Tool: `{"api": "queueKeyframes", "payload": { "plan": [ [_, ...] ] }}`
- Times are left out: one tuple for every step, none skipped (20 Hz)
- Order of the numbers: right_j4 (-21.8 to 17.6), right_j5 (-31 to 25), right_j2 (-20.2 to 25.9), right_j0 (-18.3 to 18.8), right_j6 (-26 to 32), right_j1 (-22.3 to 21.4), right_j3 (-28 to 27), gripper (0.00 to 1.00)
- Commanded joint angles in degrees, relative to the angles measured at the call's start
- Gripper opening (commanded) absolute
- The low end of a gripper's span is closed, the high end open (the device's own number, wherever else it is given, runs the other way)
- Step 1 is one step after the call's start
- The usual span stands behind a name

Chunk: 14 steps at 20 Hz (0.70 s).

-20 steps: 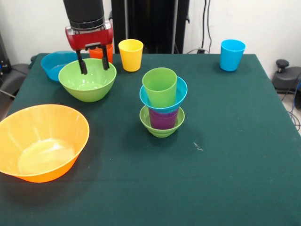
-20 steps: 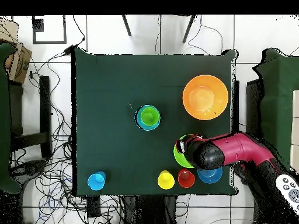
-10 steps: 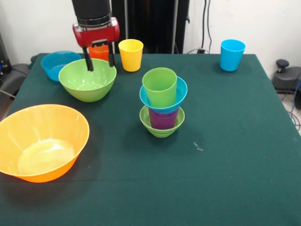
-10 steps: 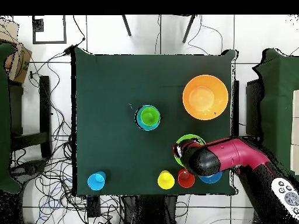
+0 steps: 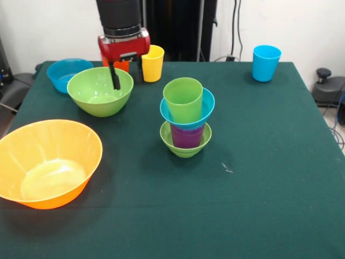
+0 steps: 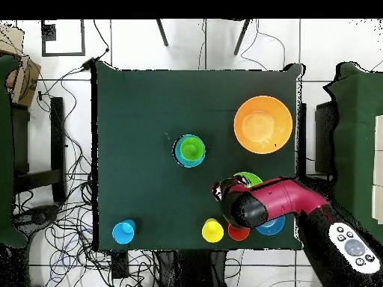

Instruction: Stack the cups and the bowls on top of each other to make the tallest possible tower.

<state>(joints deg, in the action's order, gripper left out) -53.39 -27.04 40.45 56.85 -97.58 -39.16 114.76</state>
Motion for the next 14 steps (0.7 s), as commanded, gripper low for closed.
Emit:
{"api": "queueKeyframes", "payload": {
  "plan": [
    [-4.40,6.30,-8.35,-6.36,-8.06,4.41,-1.45,1.00],
    [-4.26,6.93,-9.04,-7.02,-8.11,4.40,-1.75,1.00],
    [-4.51,7.43,-9.71,-7.65,-8.24,4.83,-2.36,1.00],
    [-4.35,7.68,-10.14,-7.95,-7.98,5.11,-2.79,1.00],
    [-4.44,8.23,-10.77,-8.25,-7.85,5.28,-3.16,1.00],
    [-4.35,8.74,-11.29,-8.57,-7.44,5.46,-3.67,1.00],
    [-4.35,9.19,-11.64,-8.63,-6.93,5.67,-3.99,1.00],
    [-3.87,8.81,-11.58,-8.34,-5.93,5.63,-4.13,1.00],
    [-3.48,8.62,-11.56,-8.07,-5.18,5.46,-4.01,1.00],
    [-2.92,7.88,-11.19,-7.47,-3.88,5.60,-4.08,1.00],
    [-2.69,7.85,-11.14,-7.14,-3.21,5.51,-3.93,1.00],
    [-2.74,7.88,-11.14,-6.98,-2.77,5.58,-4.06,1.00],
    [-2.82,8.02,-11.19,-6.67,-2.40,5.49,-4.00,1.00],
    [-2.84,8.04,-11.27,-6.67,-2.24,5.36,-4.08,1.00]
  ]
}}
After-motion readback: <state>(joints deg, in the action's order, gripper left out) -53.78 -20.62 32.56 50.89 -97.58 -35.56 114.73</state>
